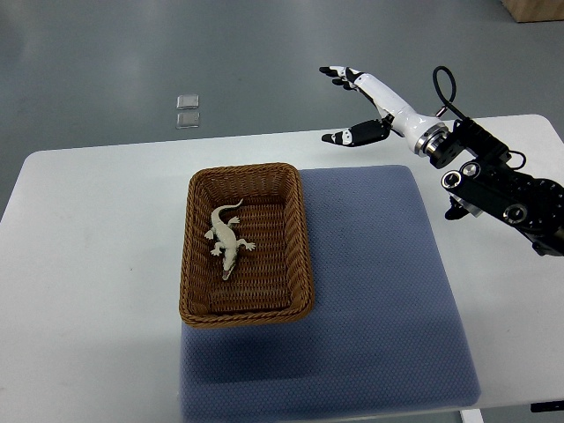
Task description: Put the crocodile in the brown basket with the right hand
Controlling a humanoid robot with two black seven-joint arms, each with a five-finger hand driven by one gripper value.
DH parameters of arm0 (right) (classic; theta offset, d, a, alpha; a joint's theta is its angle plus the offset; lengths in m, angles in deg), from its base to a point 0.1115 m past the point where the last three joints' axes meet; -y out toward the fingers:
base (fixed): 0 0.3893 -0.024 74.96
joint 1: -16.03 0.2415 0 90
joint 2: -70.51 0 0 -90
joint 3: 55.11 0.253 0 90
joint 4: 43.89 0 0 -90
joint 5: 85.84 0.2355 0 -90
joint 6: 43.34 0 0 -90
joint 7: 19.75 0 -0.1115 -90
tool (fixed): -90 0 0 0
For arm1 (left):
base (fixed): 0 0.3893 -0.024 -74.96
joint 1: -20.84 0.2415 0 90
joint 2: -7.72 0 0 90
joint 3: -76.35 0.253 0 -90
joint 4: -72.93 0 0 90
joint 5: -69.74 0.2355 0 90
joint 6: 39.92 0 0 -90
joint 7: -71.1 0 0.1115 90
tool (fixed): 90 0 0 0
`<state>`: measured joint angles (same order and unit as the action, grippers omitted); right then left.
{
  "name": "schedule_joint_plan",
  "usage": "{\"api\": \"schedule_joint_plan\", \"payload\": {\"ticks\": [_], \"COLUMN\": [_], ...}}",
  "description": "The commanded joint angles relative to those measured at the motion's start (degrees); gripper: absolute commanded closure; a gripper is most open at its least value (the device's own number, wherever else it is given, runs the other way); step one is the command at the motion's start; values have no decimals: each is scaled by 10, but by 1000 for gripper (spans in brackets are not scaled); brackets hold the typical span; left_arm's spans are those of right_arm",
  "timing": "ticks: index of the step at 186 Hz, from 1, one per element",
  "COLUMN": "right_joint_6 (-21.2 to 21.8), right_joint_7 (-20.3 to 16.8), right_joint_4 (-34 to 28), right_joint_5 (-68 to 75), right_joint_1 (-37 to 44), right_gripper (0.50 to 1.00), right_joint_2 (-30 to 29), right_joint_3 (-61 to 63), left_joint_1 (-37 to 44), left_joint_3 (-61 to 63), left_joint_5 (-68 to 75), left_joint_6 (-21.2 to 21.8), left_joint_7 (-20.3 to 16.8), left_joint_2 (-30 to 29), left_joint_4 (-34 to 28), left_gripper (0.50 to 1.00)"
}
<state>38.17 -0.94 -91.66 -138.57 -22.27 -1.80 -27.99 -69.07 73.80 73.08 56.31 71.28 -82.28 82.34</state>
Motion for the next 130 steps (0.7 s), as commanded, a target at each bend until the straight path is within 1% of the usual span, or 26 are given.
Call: {"api": "schedule_joint_plan", "payload": {"ticks": [1,19,36,58,68,73,81,90,101,103,113,130], "right_joint_6": [17,38,65,73,76,80,91,115,144,155,174,182], "right_joint_7": [-10,-11,-23,-33,-45,-57,-72,-85,-92,-94,-96,-96], "right_joint_4": [30,52,66,68,69,69,69,68,67,67,66,66], "right_joint_5": [90,144,195,227,228,226,221,219,210,203,177,136], "right_joint_1": [-1,0,-2,-18,-34,-42,-54,-70,-88,-96,-111,-133], "right_gripper": [595,595,595,595,595,593,593,593,593,593,593,593], "right_joint_2": [1,2,13,15,11,9,7,2,-2,-4,-6,-14], "right_joint_3": [2,2,4,27,58,79,109,150,190,205,239,290], "left_joint_1": [0,0,0,0,0,0,0,0,0,0,0,0], "left_joint_3": [0,0,0,0,-1,0,0,0,0,0,0,0], "left_joint_5": [0,0,0,0,0,0,0,0,0,0,0,0], "left_joint_6": [0,0,0,0,0,0,0,0,0,0,0,0], "left_joint_7": [0,0,0,0,0,0,0,0,0,0,0,0], "left_joint_2": [0,0,0,0,0,0,0,0,0,0,0,0], "left_joint_4": [0,0,0,0,0,0,0,0,0,0,0,0], "left_gripper": [500,500,500,500,500,500,500,500,500,500,500,500]}}
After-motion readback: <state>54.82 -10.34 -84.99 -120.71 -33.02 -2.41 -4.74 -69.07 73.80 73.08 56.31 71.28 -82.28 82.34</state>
